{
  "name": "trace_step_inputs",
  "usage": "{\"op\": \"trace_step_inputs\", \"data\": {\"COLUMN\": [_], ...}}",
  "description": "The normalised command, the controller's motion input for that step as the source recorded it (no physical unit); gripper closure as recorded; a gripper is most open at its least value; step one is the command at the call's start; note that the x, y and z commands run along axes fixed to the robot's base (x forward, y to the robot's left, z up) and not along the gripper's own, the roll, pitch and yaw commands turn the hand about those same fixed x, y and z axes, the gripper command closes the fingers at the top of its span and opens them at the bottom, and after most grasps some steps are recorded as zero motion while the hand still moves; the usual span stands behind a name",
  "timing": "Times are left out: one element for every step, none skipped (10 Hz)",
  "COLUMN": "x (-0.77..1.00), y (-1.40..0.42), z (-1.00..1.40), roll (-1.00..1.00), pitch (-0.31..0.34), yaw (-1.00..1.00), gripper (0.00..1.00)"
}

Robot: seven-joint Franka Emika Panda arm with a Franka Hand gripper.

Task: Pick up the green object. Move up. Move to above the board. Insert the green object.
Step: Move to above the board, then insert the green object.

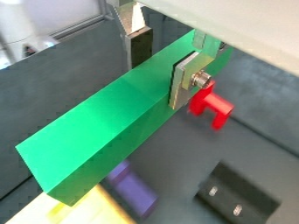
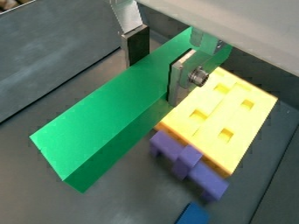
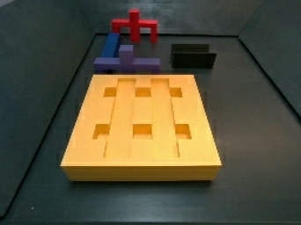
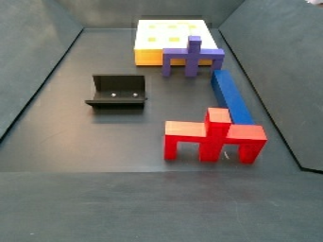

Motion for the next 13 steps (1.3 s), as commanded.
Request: {"op": "trace_step_inputs", "data": {"x": [-0.03,-0.02,-0.01,0.04,0.06,0.09,0.07,-0.17,-0.21,-0.27,-0.22,-0.13,-0.13], "y": [-1.40,-1.40,-1.40,-1.40,-0.88,-0.29,-0.18,-0.13,-0.07,0.00,0.00,-0.05,-0.11], "z": [0.21,0.22,0.23,0.24,0.15,0.06,0.04,-0.82,-0.95,-1.00,-1.00,-1.00,-1.00], "roll": [0.01,0.00,0.00,0.02,0.01,0.01,0.02,-0.04,0.00,0.00,0.00,0.00,0.00], "pitch": [0.076,0.080,0.083,0.113,0.132,0.156,0.136,-0.173,-0.143,-0.064,-0.076,-0.090,-0.067], "yaw": [0.01,0.01,0.01,0.01,0.00,0.00,0.01,0.00,0.00,0.08,0.09,0.07,0.06], "gripper": [1.00,1.00,1.00,1.00,1.00,1.00,1.00,1.00,1.00,1.00,1.00,1.00,1.00]}}
